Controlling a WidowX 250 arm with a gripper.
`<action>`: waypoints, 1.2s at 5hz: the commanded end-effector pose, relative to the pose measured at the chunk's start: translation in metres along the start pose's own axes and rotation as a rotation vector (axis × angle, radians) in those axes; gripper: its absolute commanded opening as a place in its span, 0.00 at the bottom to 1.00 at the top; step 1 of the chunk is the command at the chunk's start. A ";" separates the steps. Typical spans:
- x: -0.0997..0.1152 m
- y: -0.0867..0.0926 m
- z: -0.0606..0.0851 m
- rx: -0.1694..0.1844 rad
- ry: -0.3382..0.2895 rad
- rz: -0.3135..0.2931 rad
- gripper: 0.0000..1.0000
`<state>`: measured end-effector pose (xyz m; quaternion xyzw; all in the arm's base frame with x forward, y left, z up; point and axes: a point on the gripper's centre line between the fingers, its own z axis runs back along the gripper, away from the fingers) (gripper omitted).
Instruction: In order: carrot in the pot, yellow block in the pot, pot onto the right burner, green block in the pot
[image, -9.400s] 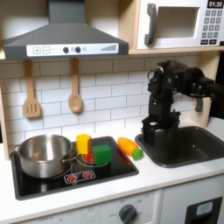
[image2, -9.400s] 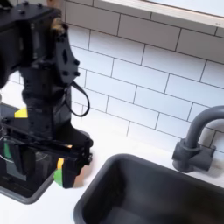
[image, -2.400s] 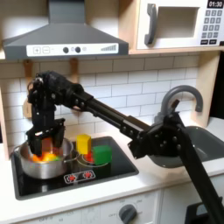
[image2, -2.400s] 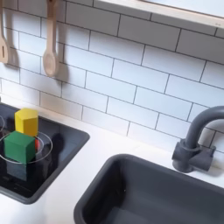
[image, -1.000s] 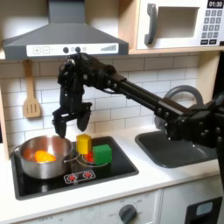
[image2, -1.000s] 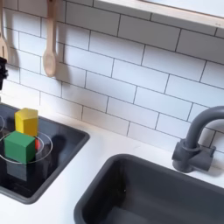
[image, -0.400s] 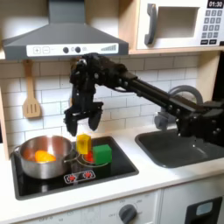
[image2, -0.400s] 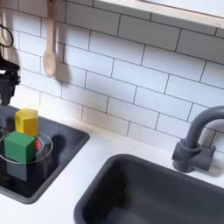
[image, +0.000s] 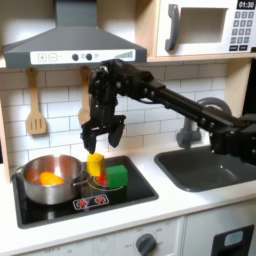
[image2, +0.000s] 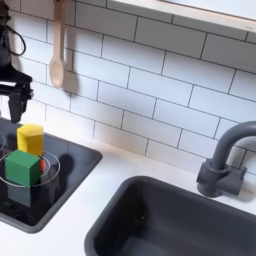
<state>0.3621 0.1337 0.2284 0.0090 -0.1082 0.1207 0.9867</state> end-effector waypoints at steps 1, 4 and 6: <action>0.002 -0.011 0.000 -0.003 0.034 -0.063 1.00; -0.001 -0.015 0.005 -0.011 0.028 -0.066 1.00; 0.008 -0.015 -0.007 -0.033 -0.040 -0.041 1.00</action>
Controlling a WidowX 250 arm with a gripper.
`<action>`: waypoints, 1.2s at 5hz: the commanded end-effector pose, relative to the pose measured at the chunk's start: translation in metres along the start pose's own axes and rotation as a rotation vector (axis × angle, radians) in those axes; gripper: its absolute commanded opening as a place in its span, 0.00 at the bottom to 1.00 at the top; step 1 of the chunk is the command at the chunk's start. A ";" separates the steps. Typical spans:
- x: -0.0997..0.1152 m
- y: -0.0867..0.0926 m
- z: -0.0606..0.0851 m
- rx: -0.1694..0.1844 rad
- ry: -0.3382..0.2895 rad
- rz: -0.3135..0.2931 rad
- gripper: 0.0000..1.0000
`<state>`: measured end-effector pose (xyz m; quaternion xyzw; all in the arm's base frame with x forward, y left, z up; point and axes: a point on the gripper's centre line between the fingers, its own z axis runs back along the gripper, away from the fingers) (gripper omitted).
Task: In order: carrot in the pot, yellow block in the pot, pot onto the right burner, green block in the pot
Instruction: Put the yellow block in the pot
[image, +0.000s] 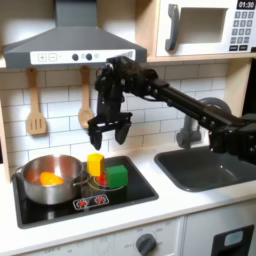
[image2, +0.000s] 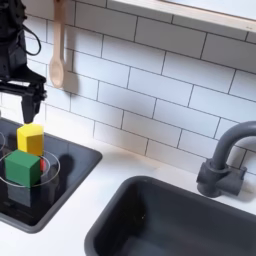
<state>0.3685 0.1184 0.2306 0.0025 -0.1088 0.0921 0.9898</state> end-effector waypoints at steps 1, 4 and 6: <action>0.009 0.002 -0.014 0.006 -0.049 -0.007 1.00; 0.014 -0.004 -0.045 0.031 -0.024 -0.025 1.00; 0.015 0.002 -0.052 0.050 -0.009 -0.005 1.00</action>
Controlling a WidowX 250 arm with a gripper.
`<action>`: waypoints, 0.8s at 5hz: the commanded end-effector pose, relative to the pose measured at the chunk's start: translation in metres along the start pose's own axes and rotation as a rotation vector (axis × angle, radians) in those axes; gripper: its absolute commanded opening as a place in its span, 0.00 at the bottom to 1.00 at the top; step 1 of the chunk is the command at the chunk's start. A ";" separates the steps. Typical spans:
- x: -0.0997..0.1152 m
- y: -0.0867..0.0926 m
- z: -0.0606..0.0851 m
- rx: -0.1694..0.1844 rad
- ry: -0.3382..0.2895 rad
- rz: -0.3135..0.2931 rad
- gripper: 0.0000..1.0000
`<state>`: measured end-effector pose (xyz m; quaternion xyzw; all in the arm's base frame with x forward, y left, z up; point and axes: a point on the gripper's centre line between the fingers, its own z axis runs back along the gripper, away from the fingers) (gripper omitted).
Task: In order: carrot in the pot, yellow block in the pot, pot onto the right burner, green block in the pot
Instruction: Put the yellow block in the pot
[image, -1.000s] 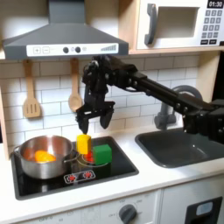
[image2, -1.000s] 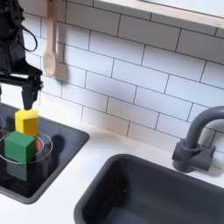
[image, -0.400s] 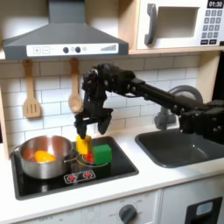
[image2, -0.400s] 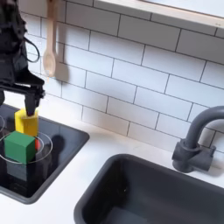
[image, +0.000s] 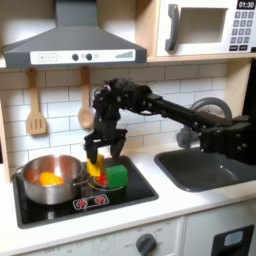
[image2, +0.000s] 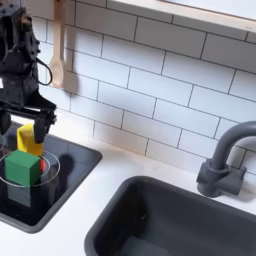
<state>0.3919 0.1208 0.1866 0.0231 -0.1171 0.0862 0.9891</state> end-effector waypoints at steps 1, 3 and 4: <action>0.002 0.005 -0.012 0.016 0.027 0.017 1.00; 0.004 0.003 -0.016 0.012 0.038 0.015 1.00; 0.006 0.004 -0.015 0.012 0.033 0.021 1.00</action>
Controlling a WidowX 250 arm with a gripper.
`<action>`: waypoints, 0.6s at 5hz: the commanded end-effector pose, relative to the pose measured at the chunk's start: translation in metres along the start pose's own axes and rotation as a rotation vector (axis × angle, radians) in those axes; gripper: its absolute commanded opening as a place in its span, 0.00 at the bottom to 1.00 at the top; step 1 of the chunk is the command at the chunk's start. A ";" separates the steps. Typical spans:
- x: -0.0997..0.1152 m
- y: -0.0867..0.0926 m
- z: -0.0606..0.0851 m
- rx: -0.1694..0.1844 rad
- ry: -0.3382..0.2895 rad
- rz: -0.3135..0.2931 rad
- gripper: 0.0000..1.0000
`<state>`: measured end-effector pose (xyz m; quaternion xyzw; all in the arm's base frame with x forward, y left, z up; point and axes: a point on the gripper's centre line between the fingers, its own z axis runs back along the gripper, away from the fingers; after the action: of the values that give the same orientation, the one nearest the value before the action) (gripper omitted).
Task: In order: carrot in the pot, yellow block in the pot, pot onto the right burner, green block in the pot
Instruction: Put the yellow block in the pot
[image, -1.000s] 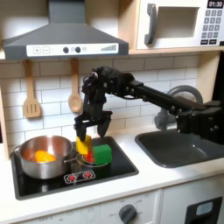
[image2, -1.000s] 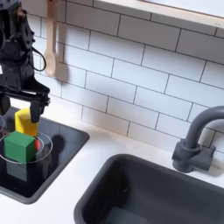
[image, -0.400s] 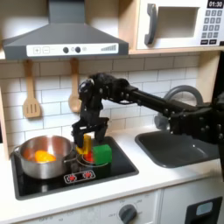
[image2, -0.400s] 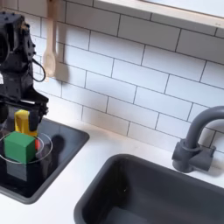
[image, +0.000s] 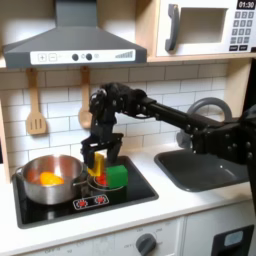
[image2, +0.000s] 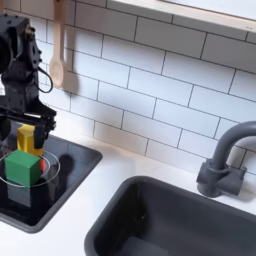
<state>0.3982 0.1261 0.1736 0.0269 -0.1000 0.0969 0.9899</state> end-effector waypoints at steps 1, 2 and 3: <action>0.004 0.001 -0.005 0.001 0.009 0.004 1.00; 0.007 0.001 -0.009 0.001 0.017 0.008 1.00; 0.010 0.001 -0.011 -0.002 0.018 0.013 1.00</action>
<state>0.4087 0.1292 0.1645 0.0235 -0.0898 0.1032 0.9903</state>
